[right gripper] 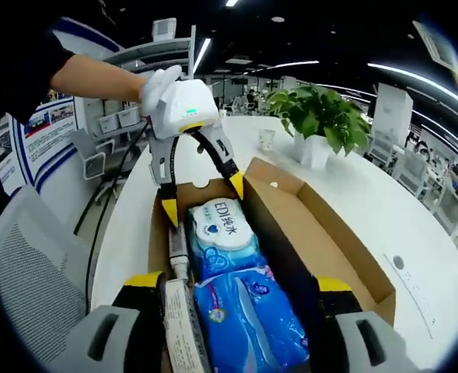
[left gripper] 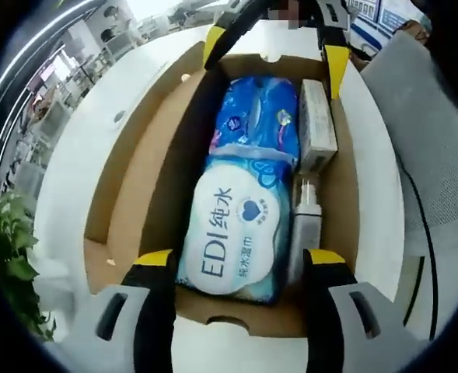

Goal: Operate the shoe box by opening the lid, removing the specified soft item, and placing it in the target area until the item is outside and the box remains undamaged.

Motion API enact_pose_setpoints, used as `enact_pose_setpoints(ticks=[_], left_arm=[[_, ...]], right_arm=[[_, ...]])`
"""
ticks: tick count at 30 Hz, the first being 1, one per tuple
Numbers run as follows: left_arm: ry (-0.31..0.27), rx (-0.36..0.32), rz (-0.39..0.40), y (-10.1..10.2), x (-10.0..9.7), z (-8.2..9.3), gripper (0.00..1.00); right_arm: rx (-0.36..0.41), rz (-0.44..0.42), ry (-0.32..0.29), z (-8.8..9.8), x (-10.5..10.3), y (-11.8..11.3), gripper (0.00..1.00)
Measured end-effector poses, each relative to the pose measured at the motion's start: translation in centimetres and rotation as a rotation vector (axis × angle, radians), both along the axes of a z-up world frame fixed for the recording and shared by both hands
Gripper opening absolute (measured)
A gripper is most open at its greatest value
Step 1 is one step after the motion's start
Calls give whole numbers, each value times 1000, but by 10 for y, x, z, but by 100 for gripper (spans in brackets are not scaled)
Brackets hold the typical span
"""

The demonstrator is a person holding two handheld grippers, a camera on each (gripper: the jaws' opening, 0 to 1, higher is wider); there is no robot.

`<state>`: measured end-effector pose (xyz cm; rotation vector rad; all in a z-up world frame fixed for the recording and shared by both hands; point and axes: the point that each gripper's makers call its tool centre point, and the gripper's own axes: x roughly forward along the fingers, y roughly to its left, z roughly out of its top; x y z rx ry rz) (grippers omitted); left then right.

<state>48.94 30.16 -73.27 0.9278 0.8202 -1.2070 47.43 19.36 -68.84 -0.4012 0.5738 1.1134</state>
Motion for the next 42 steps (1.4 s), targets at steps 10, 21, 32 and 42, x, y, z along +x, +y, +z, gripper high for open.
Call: enact_pose_setpoints(ticks=[10,21,32,42], left_arm=[[2,27,-20,1,8,-10,61],[19,29,-12,2,10,-21,59],[9,55,-64,-1,11,-32,61],[18,81,-81,1,15,-40,61]], right_arm=[[-33,48,27,-19,5,27,70],[-70,57,40,-41,12,44,63],[-90,92,36,-53,18,62,57],[-108,144,47,-63,21,79,54]])
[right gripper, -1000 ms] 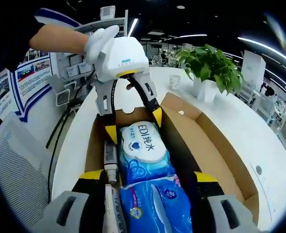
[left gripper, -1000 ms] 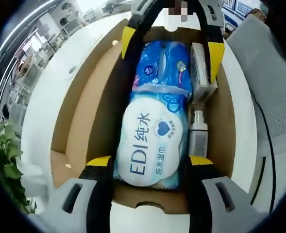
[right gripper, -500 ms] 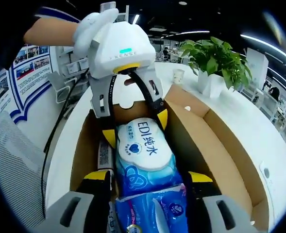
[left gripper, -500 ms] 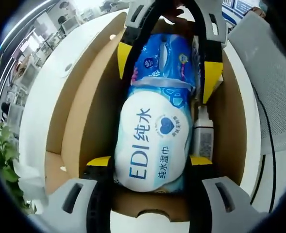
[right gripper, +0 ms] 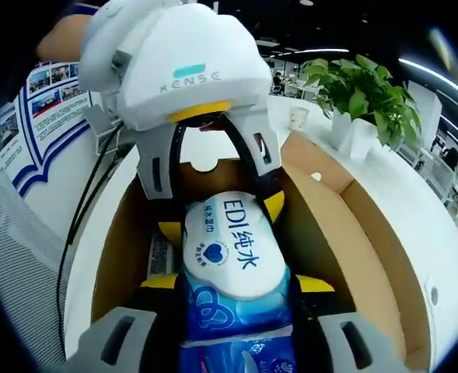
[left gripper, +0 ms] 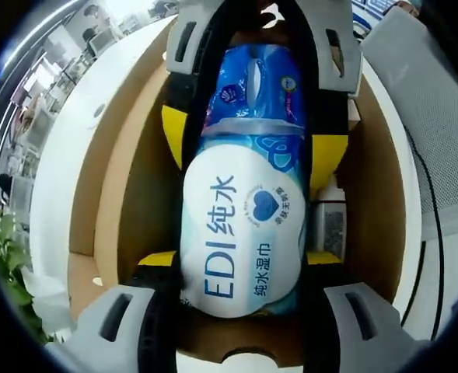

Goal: Operate the shoe box by opening the lid, removing the specified soft item, and placing it in the target area until the item is outside and the box remains undamaged.

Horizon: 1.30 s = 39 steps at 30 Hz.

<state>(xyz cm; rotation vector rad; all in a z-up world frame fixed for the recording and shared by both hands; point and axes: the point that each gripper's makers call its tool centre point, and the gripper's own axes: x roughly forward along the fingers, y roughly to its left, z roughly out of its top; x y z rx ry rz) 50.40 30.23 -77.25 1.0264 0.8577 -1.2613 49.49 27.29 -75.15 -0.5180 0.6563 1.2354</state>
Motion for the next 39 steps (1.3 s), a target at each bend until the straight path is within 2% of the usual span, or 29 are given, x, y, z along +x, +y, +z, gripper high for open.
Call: enact_pose_setpoints(ticks=[8,18,29,39], left_arm=[[12,-20,-12,-2,1,-4,62],[16,-51,-23,-7,1,-7,62],[12,-62,-26,-10,2,-13,65],[-1,-67,-29,-11,2,-15,66]], right_arm=[[-32,38,-6,-7,3,3,53],[-76,76,18,-19,4,6,54],[-97,85,36,-28,5,10,55],[-108,87,17,-35,5,14,59]])
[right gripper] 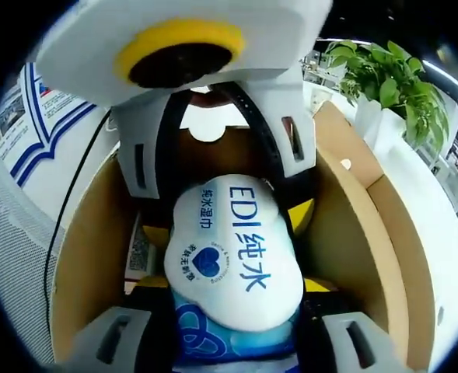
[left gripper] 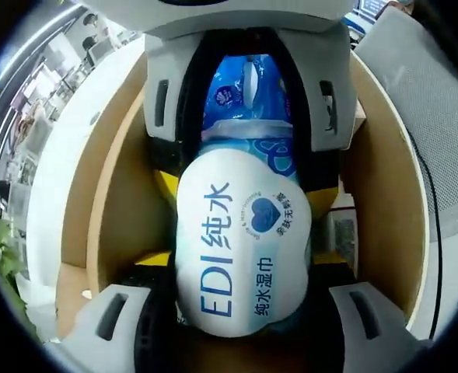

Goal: Operate the shoe box by opening the lid, removing the specified soft item, and placing it in the target area until the item is outside and the box remains undamaged.

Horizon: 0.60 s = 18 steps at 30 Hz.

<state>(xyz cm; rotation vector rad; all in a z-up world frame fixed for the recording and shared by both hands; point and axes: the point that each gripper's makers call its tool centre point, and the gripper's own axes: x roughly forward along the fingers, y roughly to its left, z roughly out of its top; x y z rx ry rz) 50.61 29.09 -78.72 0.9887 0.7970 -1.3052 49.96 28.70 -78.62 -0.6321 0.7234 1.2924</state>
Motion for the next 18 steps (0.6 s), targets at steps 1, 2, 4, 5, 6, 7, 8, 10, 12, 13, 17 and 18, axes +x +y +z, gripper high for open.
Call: enact_pose_setpoints(ticks=[1,2,4,5,6,7,8,10,12,13,17,18], left_arm=[[1,-1,-1,0,0,0,66],[0,-1,-4,0,0,0,67],[58,-11,-1,-1,-6,-6,67],[32,-12,-21,-3,0,-5,68],[40,-5,-23,-2,-2,-6,68],[41,-8,-21,-2,-3,-5,68],[40,-9,-20,-2,-4,-4,68],[37,-9,-22,-2,-4,-4,68],[35,-10,-26,-2,-3,-4,67],[34,-11,-28,-3,-3,-4,67],[24,-9,-32,-3,-3,-4,67],[22,-8,-31,-3,-3,-3,67]], right_arm=[[1,2,2,0,0,0,59],[6,9,3,0,0,0,59],[-1,60,-20,-1,-2,2,60],[-1,22,0,-1,-1,2,60],[-1,27,-5,-1,-1,1,59],[6,29,-8,-1,0,1,59],[6,28,-9,-1,0,1,59],[5,27,-13,-1,-1,1,58],[8,26,-15,-1,0,1,57],[11,26,-17,-1,0,1,57],[19,25,-23,0,0,1,54],[19,24,-26,1,0,1,53]])
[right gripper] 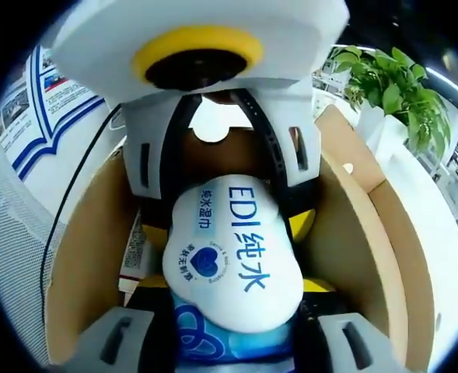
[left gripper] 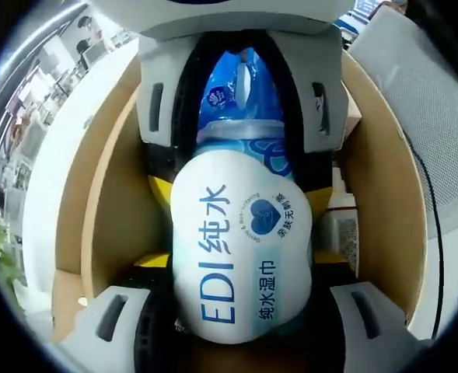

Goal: Operate the shoe box by opening the lid, removing the specified soft item, and placing it in the target area until the item is outside and the box remains undamaged.

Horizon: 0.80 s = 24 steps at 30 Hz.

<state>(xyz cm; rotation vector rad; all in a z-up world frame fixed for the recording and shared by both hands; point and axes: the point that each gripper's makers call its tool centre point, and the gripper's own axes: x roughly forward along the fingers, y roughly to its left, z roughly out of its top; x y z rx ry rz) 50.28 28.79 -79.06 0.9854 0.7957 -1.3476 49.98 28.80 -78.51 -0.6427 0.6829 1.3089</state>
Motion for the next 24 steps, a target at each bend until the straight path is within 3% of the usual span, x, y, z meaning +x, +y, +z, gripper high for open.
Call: enact_pose_setpoints(ticks=[15,18,19,20,24], left_arm=[[-5,84,-31,3,0,6,66],[32,97,-42,5,-7,10,63],[-18,107,-49,5,1,13,61],[0,106,-36,4,0,12,61],[8,106,-37,5,0,11,61]], right_arm=[[27,-30,-15,9,2,-2,48],[23,-17,-42,13,4,-3,47],[41,-81,26,13,4,-3,47],[39,-37,-31,16,10,-2,47],[44,-42,-11,17,4,-2,46]])
